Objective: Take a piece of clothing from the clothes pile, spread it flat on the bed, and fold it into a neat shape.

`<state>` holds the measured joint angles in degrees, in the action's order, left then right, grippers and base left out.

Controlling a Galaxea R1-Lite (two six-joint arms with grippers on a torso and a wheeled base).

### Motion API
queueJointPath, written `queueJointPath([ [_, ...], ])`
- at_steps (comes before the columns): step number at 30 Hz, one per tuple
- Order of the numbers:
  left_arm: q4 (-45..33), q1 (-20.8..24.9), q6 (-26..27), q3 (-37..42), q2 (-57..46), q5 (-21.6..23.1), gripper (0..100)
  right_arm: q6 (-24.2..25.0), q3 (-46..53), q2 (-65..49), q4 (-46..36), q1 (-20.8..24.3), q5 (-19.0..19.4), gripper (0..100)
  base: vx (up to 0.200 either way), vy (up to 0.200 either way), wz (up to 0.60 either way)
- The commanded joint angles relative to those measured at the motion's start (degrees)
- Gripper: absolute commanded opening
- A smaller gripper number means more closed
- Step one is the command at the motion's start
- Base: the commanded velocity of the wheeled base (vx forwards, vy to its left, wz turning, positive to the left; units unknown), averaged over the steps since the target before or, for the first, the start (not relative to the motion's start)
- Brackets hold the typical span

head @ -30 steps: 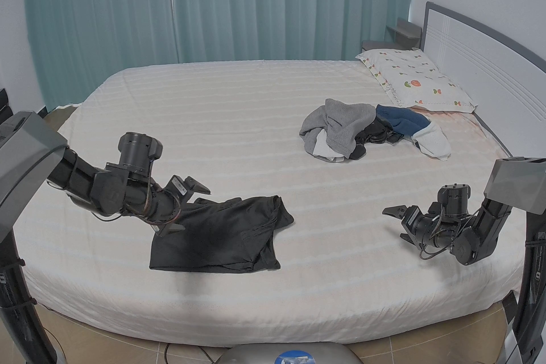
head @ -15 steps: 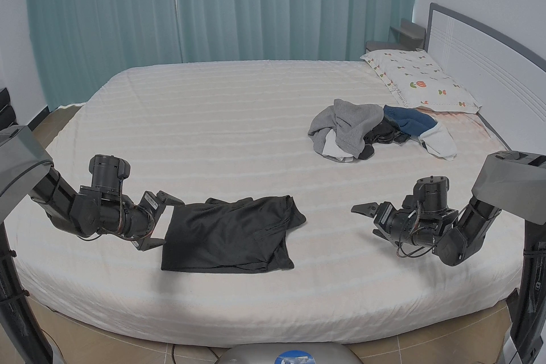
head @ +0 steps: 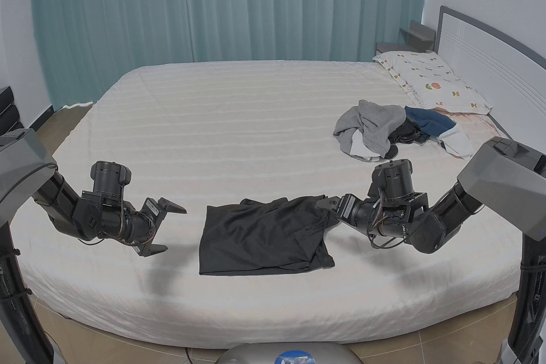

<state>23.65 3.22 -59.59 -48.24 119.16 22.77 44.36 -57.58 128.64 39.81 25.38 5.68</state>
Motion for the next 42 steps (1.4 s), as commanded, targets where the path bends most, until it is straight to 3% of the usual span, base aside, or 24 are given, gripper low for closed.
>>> queueJointPath([
  [1,0.1,0.1,0.3,0.2,0.4,-0.2,100,-0.2,-4.3,1.2,-1.1,3.8,-1.4,100,0.000,0.200,0.00],
  [13,0.1,0.4,0.7,0.2,0.7,-0.8,100,0.0,-9.6,9.9,-1.1,6.7,-1.9,100,0.000,0.017,0.00],
  [22,0.2,0.4,0.7,0.2,0.8,-0.8,100,-0.2,-10.0,9.8,-5.7,6.4,-5.3,100,0.000,0.000,0.00],
  [26,0.1,0.4,0.7,0.2,0.8,-0.8,100,-0.2,-7.6,7.2,-8.3,5.5,-8.0,100,0.000,0.000,0.00],
  [38,0.1,0.4,0.7,-0.1,1.1,-0.8,100,-0.8,4.0,-0.8,-7.4,0.3,-5.8,100,0.000,0.000,0.00],
  [42,0.1,0.4,0.7,-0.2,1.1,-0.8,100,-3.0,6.3,-2.2,-7.3,-0.9,-5.1,100,0.000,0.000,0.00],
])
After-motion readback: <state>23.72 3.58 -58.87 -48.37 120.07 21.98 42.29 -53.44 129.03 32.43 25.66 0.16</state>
